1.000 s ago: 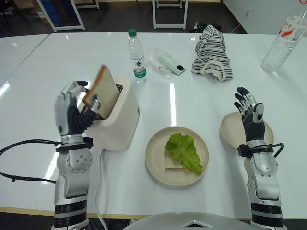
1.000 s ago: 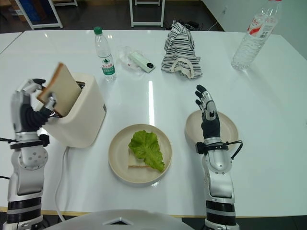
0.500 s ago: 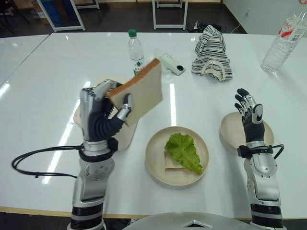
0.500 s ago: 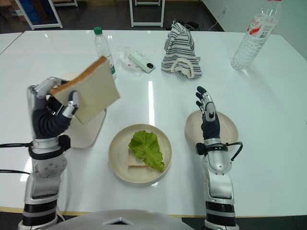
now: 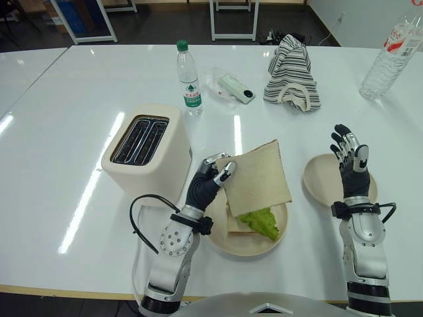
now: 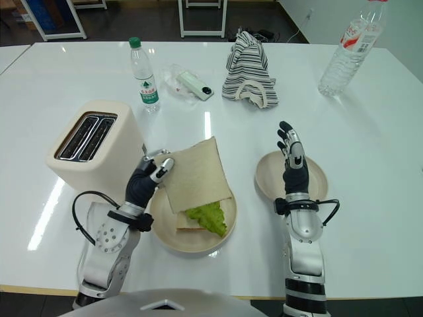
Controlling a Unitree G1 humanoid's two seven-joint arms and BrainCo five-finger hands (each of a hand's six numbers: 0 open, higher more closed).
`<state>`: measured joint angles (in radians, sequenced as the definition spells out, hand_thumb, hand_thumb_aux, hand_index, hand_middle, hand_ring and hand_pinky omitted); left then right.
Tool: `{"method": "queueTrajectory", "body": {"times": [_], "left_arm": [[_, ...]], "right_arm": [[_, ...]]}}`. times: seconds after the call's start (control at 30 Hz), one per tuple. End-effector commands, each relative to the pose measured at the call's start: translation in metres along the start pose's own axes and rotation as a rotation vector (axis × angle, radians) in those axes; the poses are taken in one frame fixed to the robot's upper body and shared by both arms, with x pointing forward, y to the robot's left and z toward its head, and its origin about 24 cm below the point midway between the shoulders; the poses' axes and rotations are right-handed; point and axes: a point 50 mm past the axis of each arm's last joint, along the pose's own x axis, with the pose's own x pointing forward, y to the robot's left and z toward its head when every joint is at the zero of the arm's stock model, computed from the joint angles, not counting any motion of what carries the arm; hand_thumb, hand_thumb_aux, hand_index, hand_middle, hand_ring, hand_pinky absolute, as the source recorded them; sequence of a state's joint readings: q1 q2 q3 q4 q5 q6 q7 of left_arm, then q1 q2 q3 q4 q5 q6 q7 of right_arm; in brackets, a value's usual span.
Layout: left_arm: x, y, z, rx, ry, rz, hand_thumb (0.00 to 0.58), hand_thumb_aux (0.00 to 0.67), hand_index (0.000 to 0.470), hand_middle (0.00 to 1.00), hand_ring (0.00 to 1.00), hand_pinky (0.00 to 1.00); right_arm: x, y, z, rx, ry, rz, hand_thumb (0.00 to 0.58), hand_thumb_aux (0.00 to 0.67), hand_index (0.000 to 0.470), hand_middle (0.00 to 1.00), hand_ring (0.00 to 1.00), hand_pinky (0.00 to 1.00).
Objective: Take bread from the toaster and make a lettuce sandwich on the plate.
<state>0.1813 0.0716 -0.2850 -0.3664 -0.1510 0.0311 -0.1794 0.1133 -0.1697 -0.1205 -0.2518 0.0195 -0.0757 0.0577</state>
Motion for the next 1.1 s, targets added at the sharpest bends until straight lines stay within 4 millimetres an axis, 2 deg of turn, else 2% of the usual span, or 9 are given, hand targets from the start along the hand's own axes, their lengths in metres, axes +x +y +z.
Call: {"method": "queueTrajectory", "body": {"times": [0.03,0.23,0.47,1.1], "left_arm": [[0.006,0.008,-0.015,0.025,0.129,-0.119,0.58,0.67,0.47,1.0,1.0,1.0],[0.02,0.023,-0.006,0.093,0.134,-0.158,0.58,0.67,0.47,1.0,1.0,1.0],[0.021,0.029,-0.011,0.109,0.173,-0.16,0.58,0.67,0.47,1.0,1.0,1.0],[0.02,0.031,-0.07,0.085,0.382,-0.194,0.58,0.67,0.47,1.0,1.0,1.0]], "right_arm": [[-0.002,0.0,-0.004,-0.013,0.02,-0.001,0.0,0.0,0.0,0.0,0.0,0.0],[-0.004,0.002,-0.007,-0.018,0.032,0.004,0.0,0.0,0.0,0.0,0.0,0.0],[-0.005,0.002,-0.008,-0.027,0.042,0.006,0.0,0.0,0.0,0.0,0.0,0.0],[-0.005,0.003,-0.009,-0.047,0.046,0.014,0.0,0.0,0.0,0.0,0.0,0.0]]}}
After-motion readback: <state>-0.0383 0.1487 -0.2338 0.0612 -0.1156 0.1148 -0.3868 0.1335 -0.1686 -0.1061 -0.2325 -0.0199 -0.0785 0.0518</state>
